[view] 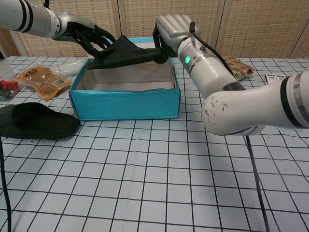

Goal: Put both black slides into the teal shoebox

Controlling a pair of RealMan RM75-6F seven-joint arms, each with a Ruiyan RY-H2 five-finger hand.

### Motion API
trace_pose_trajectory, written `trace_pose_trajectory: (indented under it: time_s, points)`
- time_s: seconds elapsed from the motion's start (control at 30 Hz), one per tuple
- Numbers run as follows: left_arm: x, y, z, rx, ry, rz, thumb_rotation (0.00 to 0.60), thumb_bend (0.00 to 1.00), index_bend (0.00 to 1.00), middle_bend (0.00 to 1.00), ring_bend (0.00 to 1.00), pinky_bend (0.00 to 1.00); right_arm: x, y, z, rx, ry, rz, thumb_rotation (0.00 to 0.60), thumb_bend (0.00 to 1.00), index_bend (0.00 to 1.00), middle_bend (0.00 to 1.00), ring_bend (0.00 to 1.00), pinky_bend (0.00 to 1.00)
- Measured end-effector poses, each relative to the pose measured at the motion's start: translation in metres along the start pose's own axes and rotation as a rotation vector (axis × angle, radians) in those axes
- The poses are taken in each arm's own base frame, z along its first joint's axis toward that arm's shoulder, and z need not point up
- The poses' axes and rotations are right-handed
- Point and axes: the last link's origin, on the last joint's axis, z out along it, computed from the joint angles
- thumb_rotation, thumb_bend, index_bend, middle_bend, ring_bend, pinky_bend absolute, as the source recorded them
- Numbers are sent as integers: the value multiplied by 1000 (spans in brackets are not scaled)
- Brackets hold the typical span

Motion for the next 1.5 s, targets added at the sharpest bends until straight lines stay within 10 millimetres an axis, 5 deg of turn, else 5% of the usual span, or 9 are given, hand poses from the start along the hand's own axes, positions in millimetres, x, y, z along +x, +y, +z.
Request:
trace_pose_trajectory:
  time_s: [0.7, 1.23, 1.5]
  points:
    - [17, -11, -39, 29, -43, -71, 600, 477, 86, 84, 17, 191, -6, 4, 14, 84, -177, 72, 600, 334, 1000, 807, 626, 492]
    - [25, -29, -43, 68, -16, -98, 600, 475, 86, 85, 17, 191, 16, 23, 15, 175, -293, 152, 600, 330, 1000, 807, 588, 489]
    - [17, -27, -39, 69, -38, -87, 600, 481, 86, 89, 21, 191, 12, 22, 20, 201, -342, 46, 600, 330, 1000, 807, 577, 484]
